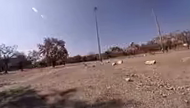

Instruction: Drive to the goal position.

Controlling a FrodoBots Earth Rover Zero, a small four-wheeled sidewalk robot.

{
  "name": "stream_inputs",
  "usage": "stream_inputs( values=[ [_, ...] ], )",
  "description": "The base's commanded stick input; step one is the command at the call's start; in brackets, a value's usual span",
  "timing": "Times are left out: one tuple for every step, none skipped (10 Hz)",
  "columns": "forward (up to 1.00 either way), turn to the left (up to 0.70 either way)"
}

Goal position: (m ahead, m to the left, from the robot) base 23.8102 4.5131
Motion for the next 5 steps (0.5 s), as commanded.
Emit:
stream_inputs(
  values=[
    [0.50,0.00],
    [0.50,0.00],
    [0.50,0.00],
    [0.50,0.00],
    [0.50,0.00]
  ],
)
